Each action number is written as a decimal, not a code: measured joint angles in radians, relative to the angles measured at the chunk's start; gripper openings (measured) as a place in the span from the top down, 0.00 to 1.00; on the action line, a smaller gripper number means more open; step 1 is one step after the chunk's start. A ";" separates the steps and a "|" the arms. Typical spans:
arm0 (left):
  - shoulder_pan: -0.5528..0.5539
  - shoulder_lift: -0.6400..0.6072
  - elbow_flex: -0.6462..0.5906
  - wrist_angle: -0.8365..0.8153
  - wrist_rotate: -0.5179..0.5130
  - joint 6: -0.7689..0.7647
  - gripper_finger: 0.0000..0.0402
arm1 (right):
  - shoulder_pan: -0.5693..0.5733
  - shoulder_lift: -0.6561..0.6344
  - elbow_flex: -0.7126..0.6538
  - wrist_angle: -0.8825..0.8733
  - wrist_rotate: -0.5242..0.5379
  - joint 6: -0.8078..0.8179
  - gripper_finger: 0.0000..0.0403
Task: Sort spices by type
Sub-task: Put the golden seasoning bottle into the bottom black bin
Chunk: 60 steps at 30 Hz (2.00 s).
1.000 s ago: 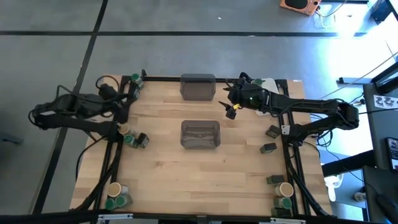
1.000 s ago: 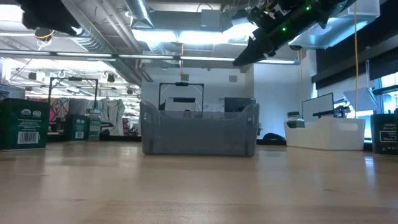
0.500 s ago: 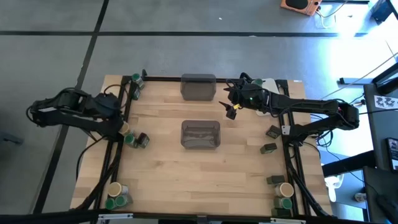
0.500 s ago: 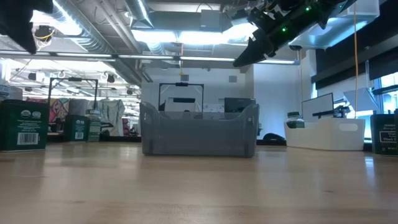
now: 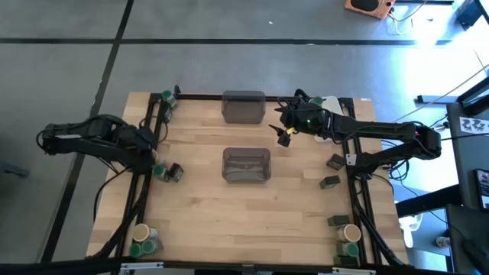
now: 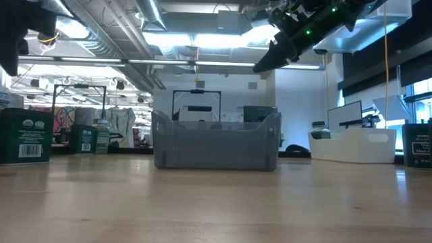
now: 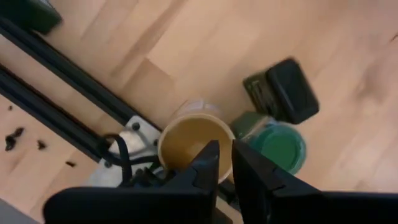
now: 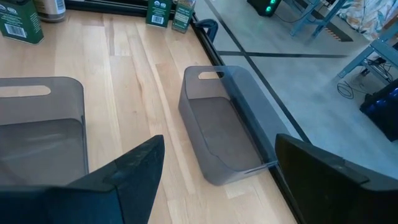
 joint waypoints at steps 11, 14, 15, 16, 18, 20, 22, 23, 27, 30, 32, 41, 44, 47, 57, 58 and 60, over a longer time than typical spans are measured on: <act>0.002 0.055 -0.068 0.046 0.033 0.055 0.99 | 0.000 0.000 0.000 0.007 0.000 0.004 0.24; 0.019 0.077 -0.071 0.050 0.040 0.063 1.00 | 0.000 0.000 0.000 0.007 0.000 0.004 0.24; 0.027 0.086 -0.071 0.051 0.041 0.071 1.00 | 0.000 0.000 0.000 0.007 0.000 0.004 0.24; 0.035 0.091 -0.071 0.051 0.045 0.082 1.00 | 0.000 0.000 0.000 0.006 0.000 0.004 0.24; 0.052 0.104 -0.071 0.048 0.047 0.097 1.00 | 0.000 0.000 0.000 0.004 0.000 0.004 0.24; 0.075 0.113 -0.071 0.049 0.047 0.103 1.00 | 0.000 0.000 0.000 0.002 0.000 0.004 0.24; 0.095 0.128 -0.071 0.049 0.047 0.108 1.00 | 0.000 0.000 0.000 0.001 0.000 0.004 0.24; 0.104 0.135 -0.071 0.048 0.047 0.108 1.00 | 0.000 0.000 0.000 0.000 0.000 0.004 0.24; 0.144 0.170 -0.071 0.049 0.046 0.136 1.00 | 0.000 0.000 0.000 0.000 0.000 0.004 0.24; 0.174 0.191 -0.067 0.050 0.031 0.163 1.00 | 0.000 0.000 0.000 0.000 0.000 0.003 0.24; 0.195 0.195 -0.064 0.057 0.009 0.183 1.00 | 0.000 0.000 0.000 0.000 0.000 0.003 0.24; 0.288 0.236 -0.061 0.163 -0.041 0.281 1.00 | 0.000 0.011 0.000 0.014 0.000 0.003 0.24; 0.301 0.309 -0.063 0.218 -0.022 0.338 1.00 | 0.000 0.026 0.000 0.011 0.008 0.003 0.24; 0.314 0.345 -0.062 0.195 -0.031 0.368 1.00 | 0.000 0.034 -0.002 -0.006 0.009 0.003 0.24; 0.313 0.369 0.021 0.251 -0.040 0.423 1.00 | 0.000 0.036 -0.001 0.005 0.009 -0.001 0.24; 0.313 0.366 0.031 0.270 -0.044 0.428 1.00 | 0.000 0.036 -0.001 0.005 0.010 -0.001 0.24; 0.310 0.361 0.042 0.322 -0.045 0.446 1.00 | 0.000 0.036 -0.001 0.006 0.009 -0.001 0.24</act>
